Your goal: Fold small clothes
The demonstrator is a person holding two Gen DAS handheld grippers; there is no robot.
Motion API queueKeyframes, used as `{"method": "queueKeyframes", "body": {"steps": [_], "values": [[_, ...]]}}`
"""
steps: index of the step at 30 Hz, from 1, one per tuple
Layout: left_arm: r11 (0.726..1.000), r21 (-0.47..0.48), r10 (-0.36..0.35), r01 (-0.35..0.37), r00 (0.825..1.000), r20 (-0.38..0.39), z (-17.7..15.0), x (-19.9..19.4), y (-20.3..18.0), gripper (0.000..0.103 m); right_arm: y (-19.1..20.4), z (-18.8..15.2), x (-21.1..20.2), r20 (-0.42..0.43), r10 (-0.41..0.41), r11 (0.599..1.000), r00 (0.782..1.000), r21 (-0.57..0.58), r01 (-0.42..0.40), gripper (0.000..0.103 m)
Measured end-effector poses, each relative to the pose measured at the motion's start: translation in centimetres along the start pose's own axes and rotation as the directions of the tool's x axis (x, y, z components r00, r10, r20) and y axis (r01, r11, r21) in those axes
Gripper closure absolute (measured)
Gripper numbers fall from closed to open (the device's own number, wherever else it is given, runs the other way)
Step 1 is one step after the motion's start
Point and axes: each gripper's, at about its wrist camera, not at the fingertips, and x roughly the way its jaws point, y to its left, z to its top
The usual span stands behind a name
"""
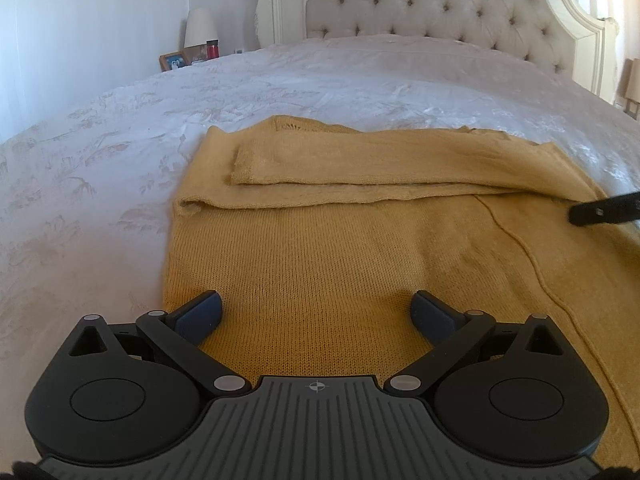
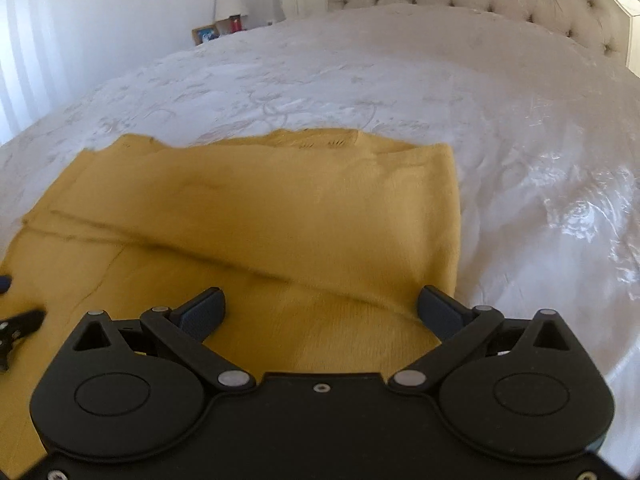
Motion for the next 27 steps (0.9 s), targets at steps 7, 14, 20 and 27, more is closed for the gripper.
{"method": "queueKeyframes", "body": {"steps": [7, 14, 20, 27], "values": [[1.0, 0.011, 0.005, -0.005, 1.0, -0.011, 0.3, -0.1, -0.1, 0.0, 0.8, -3.5, -5.0, -0.052, 0.011, 0.999, 0.999, 0.05, -0.009, 0.001], [1.0, 0.011, -0.009, 0.01, 0.996, -0.091, -0.2, -2.6, -0.2, 0.0, 1.8, -8.1, -9.4, -0.098, -0.018, 1.0, 0.995, 0.012, 0.019, 0.001], [0.996, 0.041, -0.066, 0.073, 0.985, -0.16, -2.9, -7.3, 0.3, 0.0, 1.4, -10.9, -12.5, -0.123, 0.002, 0.997, 0.992, 0.083, 0.008, 0.001], [0.994, 0.072, -0.071, 0.087, 0.976, -0.208, -6.2, -11.4, 0.4, 0.0, 2.2, -12.7, -14.4, -0.137, 0.016, 0.992, 0.99, 0.127, 0.001, 0.001]]}}
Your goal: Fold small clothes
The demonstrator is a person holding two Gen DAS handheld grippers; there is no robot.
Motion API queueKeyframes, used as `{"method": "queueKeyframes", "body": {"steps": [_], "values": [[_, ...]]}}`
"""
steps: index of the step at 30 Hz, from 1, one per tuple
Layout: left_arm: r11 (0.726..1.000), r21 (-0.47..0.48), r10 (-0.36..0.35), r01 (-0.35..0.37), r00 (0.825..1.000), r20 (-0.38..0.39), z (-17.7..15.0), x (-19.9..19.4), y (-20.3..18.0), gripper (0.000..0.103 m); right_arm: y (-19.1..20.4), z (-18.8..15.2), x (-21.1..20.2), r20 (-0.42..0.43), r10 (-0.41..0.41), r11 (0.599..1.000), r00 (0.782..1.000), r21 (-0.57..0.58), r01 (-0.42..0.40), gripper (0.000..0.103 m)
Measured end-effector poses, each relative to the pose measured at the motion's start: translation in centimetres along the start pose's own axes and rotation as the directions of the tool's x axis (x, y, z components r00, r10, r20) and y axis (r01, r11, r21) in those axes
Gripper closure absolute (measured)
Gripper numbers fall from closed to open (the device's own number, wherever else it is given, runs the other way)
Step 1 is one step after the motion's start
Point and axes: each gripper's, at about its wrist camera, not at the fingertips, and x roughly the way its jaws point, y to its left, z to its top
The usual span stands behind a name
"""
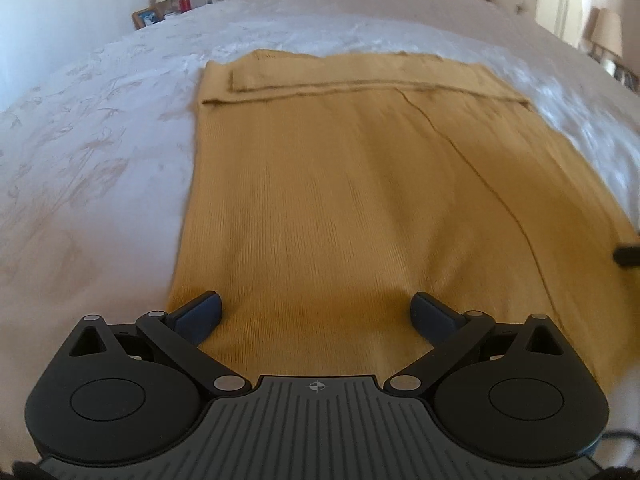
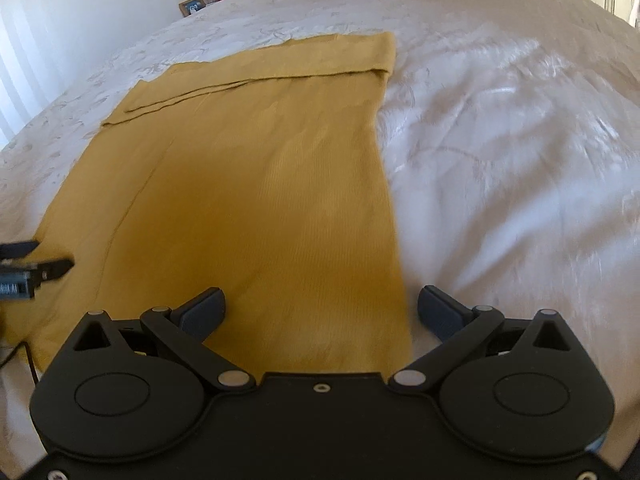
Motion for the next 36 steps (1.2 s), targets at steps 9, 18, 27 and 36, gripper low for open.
{"method": "queueKeyframes", "body": {"steps": [9, 18, 27, 36], "values": [[0.998, -0.053, -0.016, 0.016, 1.0, -0.016, -2.1, -2.2, -0.2, 0.001, 0.3, -1.7, -1.4, -0.028, 0.031, 0.999, 0.999, 0.039, -0.03, 0.001], [0.995, -0.093, -0.031, 0.029, 0.999, -0.024, -3.6, -4.1, -0.1, 0.001, 0.1, -2.4, -2.2, -0.044, 0.062, 0.993, 0.997, 0.099, -0.058, 0.001], [0.983, -0.18, -0.031, 0.04, 0.998, 0.05, -3.8, -7.0, 1.6, 0.001, -0.1, -2.6, -2.4, -0.054, 0.087, 0.988, 0.995, 0.129, -0.08, 0.001], [0.966, -0.26, 0.012, -0.001, 0.999, 0.038, -3.6, -6.1, 4.5, 0.001, 0.5, -2.6, -2.0, -0.068, 0.065, 0.994, 0.996, 0.089, -0.058, 0.0]]}}
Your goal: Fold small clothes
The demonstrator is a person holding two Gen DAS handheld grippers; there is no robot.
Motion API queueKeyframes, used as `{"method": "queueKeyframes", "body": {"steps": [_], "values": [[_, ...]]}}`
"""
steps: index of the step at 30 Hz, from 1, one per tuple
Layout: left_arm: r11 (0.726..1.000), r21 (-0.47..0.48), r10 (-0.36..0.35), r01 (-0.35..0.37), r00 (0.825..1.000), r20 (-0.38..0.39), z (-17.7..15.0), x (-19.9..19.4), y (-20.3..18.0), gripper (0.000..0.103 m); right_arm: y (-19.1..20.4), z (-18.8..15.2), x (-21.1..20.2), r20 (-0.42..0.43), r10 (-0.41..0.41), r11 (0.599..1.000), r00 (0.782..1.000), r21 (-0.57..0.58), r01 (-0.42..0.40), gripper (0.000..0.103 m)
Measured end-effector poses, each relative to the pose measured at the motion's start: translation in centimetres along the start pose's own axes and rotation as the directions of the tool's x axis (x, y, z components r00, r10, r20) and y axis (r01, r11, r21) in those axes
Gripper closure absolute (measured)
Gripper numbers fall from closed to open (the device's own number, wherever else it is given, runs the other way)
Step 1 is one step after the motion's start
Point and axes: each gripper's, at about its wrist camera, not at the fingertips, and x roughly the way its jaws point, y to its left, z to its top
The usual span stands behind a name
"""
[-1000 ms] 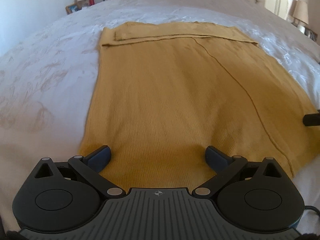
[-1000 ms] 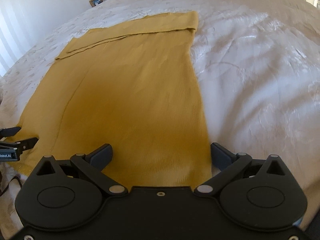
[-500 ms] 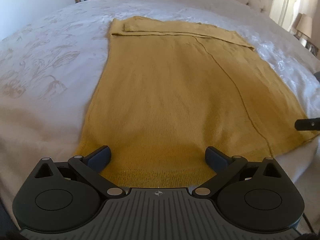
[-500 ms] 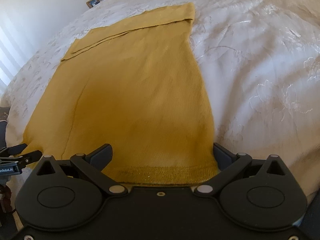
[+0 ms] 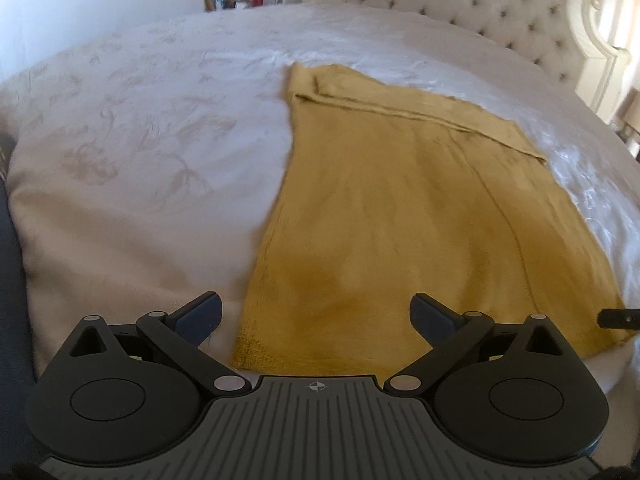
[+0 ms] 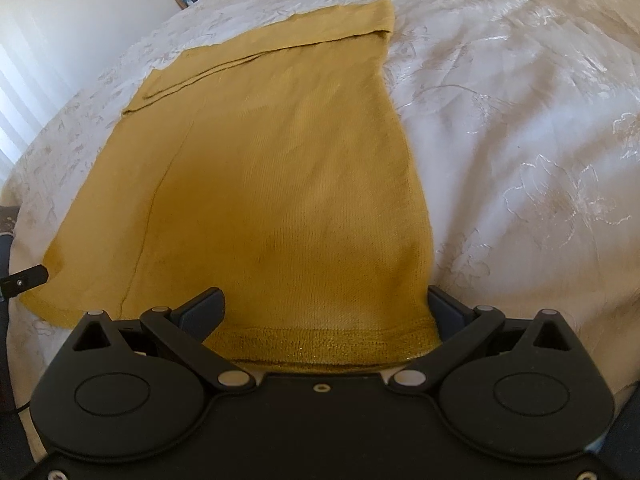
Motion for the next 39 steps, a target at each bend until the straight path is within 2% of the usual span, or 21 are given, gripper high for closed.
{"method": "queueKeyframes", "body": {"steps": [6, 16, 31, 33, 34, 36, 39], "values": [[0.999, 0.0, -0.035, 0.035, 0.997, -0.064, -0.5, 2.0, 0.2, 0.001, -0.1, -0.1, 0.1, 0.006, 0.007, 1.0, 1.0, 0.006, -0.007, 0.0], [0.998, -0.003, -0.056, 0.056, 0.997, -0.048, -0.7, 2.8, 0.4, 0.001, -1.0, -0.1, -0.2, 0.028, 0.06, 0.996, 0.998, 0.065, -0.061, 0.0], [0.987, -0.086, -0.136, 0.132, 0.99, -0.037, -0.3, 2.6, 1.6, 0.003, -1.5, -0.1, -0.2, 0.041, 0.091, 0.99, 0.995, 0.108, -0.095, 0.0], [0.988, -0.087, -0.128, 0.125, 0.991, -0.037, -0.2, 2.5, 1.6, 0.021, -1.5, -0.1, -0.3, 0.04, 0.093, 0.989, 0.995, 0.109, -0.096, 0.0], [0.989, -0.089, -0.122, 0.118, 0.992, -0.038, -0.2, 2.3, 1.7, 0.025, -1.5, -0.1, -0.3, 0.038, 0.092, 0.99, 0.995, 0.107, -0.096, 0.0], [0.987, -0.101, -0.128, 0.123, 0.991, -0.045, -0.1, 2.0, 2.0, 0.04, -1.4, 0.0, -0.4, 0.03, 0.09, 0.991, 0.996, 0.099, -0.092, 0.0], [0.981, -0.128, -0.157, 0.148, 0.986, -0.062, 0.1, 1.8, 2.6, 0.05, -1.1, 0.0, -0.4, 0.02, 0.074, 0.994, 0.997, 0.082, -0.075, 0.004]]}}
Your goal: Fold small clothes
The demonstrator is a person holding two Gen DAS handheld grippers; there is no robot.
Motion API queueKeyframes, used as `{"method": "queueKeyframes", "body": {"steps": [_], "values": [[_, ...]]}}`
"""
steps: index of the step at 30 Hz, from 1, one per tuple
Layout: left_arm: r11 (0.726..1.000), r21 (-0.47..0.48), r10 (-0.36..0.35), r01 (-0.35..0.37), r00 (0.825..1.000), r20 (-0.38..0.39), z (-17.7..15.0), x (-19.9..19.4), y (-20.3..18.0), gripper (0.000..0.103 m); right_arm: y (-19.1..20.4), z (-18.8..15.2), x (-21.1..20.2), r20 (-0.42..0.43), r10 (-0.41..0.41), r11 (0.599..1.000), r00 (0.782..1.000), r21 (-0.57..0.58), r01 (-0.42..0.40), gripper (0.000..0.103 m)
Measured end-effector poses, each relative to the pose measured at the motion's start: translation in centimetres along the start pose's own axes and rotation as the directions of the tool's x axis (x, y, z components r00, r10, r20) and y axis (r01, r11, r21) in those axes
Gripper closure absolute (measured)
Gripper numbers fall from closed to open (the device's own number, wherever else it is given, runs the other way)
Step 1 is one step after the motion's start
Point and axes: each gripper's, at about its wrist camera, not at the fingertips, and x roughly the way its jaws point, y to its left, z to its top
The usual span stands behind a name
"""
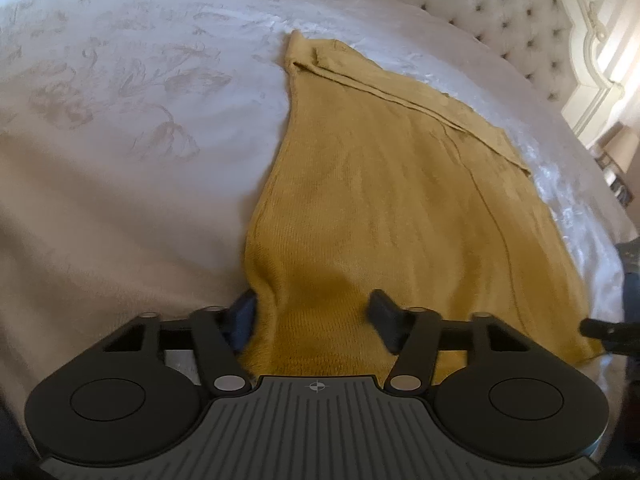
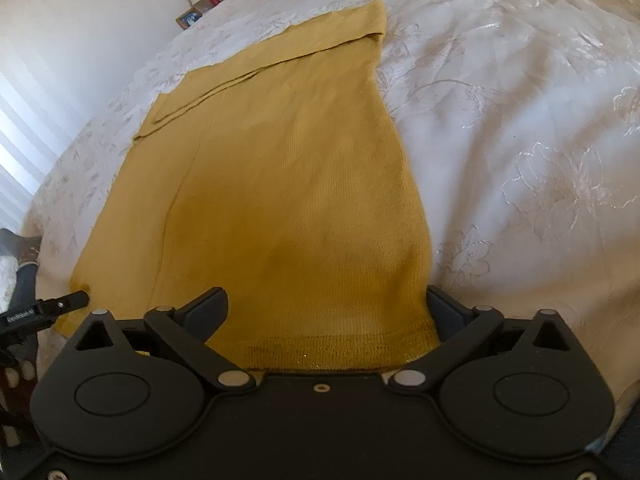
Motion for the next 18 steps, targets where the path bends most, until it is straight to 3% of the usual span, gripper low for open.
{"method": "queueKeyframes", "body": {"steps": [3, 5, 13, 18], "values": [[1.0, 0.002, -0.013, 0.013, 1.0, -0.022, 0.3, -0.3, 0.1, 0.052, 0.1, 0.0, -0.1, -0.006, -0.023, 1.0, 1.0, -0.016, 0.023, 0.016], [1.0, 0.008, -0.013, 0.013, 0.999, -0.032, 0.4, -0.5, 0.1, 0.052, 0.0, 0.1, -0.4, -0.007, -0.024, 1.0, 1.0, -0.008, 0.024, 0.033], [1.0, -0.01, -0.008, 0.008, 0.999, -0.047, 0.3, -1.3, 0.6, 0.052, -1.1, 0.2, -1.0, -0.015, 0.004, 0.998, 1.0, 0.066, -0.003, 0.077], [0.999, -0.025, -0.022, 0.02, 0.997, -0.068, 0.3, -0.9, 0.9, 0.054, -0.9, 0.4, -2.0, 0.004, 0.009, 0.999, 1.0, 0.05, -0.009, 0.083]]}}
